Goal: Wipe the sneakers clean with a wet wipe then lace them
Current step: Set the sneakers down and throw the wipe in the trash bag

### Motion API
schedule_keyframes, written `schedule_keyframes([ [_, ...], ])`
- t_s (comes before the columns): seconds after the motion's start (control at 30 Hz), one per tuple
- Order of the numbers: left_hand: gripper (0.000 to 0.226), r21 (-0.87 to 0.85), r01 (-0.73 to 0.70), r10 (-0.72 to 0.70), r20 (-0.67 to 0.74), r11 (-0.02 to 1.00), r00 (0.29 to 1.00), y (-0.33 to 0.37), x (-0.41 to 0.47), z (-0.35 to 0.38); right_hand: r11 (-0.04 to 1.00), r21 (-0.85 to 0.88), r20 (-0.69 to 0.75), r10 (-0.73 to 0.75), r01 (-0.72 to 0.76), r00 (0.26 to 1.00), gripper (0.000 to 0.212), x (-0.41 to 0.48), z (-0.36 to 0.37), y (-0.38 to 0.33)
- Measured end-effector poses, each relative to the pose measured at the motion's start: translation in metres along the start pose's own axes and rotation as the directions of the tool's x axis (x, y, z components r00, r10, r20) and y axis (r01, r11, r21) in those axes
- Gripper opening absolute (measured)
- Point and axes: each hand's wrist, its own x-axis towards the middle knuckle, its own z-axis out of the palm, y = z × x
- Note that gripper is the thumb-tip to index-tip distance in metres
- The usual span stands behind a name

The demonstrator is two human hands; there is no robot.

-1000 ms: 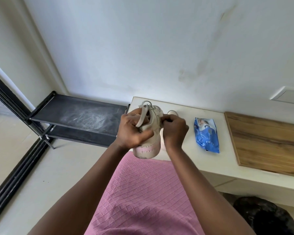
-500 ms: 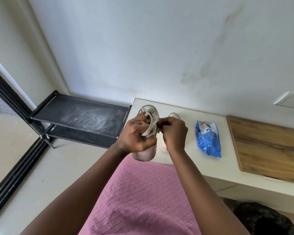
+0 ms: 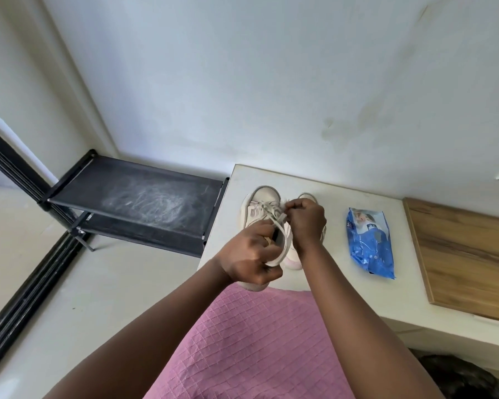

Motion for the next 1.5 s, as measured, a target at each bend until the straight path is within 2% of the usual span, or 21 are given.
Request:
schedule_keyframes([
  [0.13,0.031,0.108,-0.035,0.029,0.059,0.994,0.998,-0.034,-0.03,0.024,0.99,0.073,-0.023,0.124,-0.122,0.992,0.033,0.009,0.021,0.034],
  [0.23,0.04,0.162,-0.024,0.013,0.064,0.987,0.998,-0.062,-0.049,0.041,0.963,0.18,0.073,0.191,-0.202,0.979,0.044,0.013,0.032,0.053],
  [0.37,0.042,0.181,-0.032,0.012,0.109,0.983,0.994,-0.092,-0.062,0.058,0.828,0.383,0.217,0.349,-0.409,0.912,0.041,0.023,0.051,0.07],
  [0.43,0.04,0.203,-0.032,0.006,0.125,0.979,0.992,-0.108,-0.066,0.064,0.794,0.419,0.238,0.373,-0.441,0.897,0.038,0.029,0.06,0.075],
  [0.57,0.022,0.251,-0.035,-0.015,0.196,0.967,0.98,-0.131,-0.072,0.075,0.848,0.362,0.221,0.326,-0.388,0.919,0.029,0.038,0.075,0.08],
  [0.67,0.021,0.279,-0.014,-0.048,0.214,0.96,0.976,-0.14,-0.077,0.082,0.93,0.207,0.16,0.273,-0.303,0.948,0.022,0.043,0.087,0.088],
  [0.8,0.014,0.247,-0.021,-0.02,0.165,0.969,0.986,-0.145,-0.092,0.091,0.978,0.044,0.101,0.199,-0.204,0.975,0.032,0.04,0.086,0.089],
  [0.9,0.017,0.291,0.023,-0.068,0.146,0.957,0.987,-0.145,-0.102,0.092,0.989,-0.04,0.094,0.144,-0.141,0.985,0.043,0.033,0.083,0.088],
  [1.0,0.019,0.304,0.062,-0.134,0.222,0.951,0.966,-0.14,-0.097,0.083,0.99,-0.078,0.116,0.122,-0.113,0.986,0.049,0.024,0.079,0.088],
  [1.07,0.025,0.296,0.136,-0.235,0.329,0.945,0.915,-0.132,-0.096,0.073,0.99,-0.062,0.115,0.136,-0.13,0.984,0.047,0.017,0.075,0.091],
  [1.1,0.034,0.297,0.212,-0.323,0.397,0.931,0.859,-0.125,-0.096,0.069,0.992,-0.04,0.1,0.125,-0.121,0.987,0.044,0.012,0.07,0.093],
  [1.17,0.075,0.365,0.349,-0.501,0.528,0.863,0.686,-0.11,-0.097,0.058,0.996,0.018,0.057,0.089,-0.091,0.994,0.039,0.001,0.059,0.093],
  [1.2,0.094,0.405,0.369,-0.546,0.559,0.836,0.624,-0.1,-0.097,0.054,0.995,0.053,0.036,0.081,-0.083,0.996,0.037,-0.006,0.051,0.095],
  [1.23,0.103,0.415,0.368,-0.553,0.569,0.832,0.609,-0.088,-0.096,0.051,0.992,0.095,0.022,0.08,-0.082,0.997,0.036,-0.012,0.042,0.098],
  [1.3,0.094,0.292,0.4,-0.495,0.531,0.869,0.687,-0.057,-0.083,0.057,0.978,0.188,-0.015,0.098,-0.094,0.995,0.031,-0.024,0.02,0.106],
  [1.33,0.083,0.184,0.481,-0.504,0.495,0.857,0.708,-0.041,-0.073,0.065,0.968,0.228,-0.033,0.11,-0.1,0.993,0.028,-0.028,0.01,0.111],
  [1.37,0.072,0.08,0.582,-0.542,0.482,0.81,0.688,-0.022,-0.058,0.078,0.955,0.274,-0.058,0.138,-0.117,0.989,0.027,-0.033,-0.003,0.118],
  [1.4,0.061,0.007,0.68,-0.596,0.488,0.733,0.638,-0.004,-0.043,0.093,0.931,0.331,-0.081,0.187,-0.15,0.979,0.025,-0.036,-0.017,0.126],
  [1.43,0.052,-0.021,0.745,-0.638,0.501,0.667,0.585,0.013,-0.026,0.111,0.892,0.411,-0.104,0.253,-0.19,0.962,0.024,-0.037,-0.032,0.136],
  [1.5,0.042,-0.007,0.789,-0.664,0.534,0.615,0.523,0.041,0.001,0.151,0.789,0.562,-0.144,0.389,-0.248,0.91,0.025,-0.037,-0.063,0.157],
])
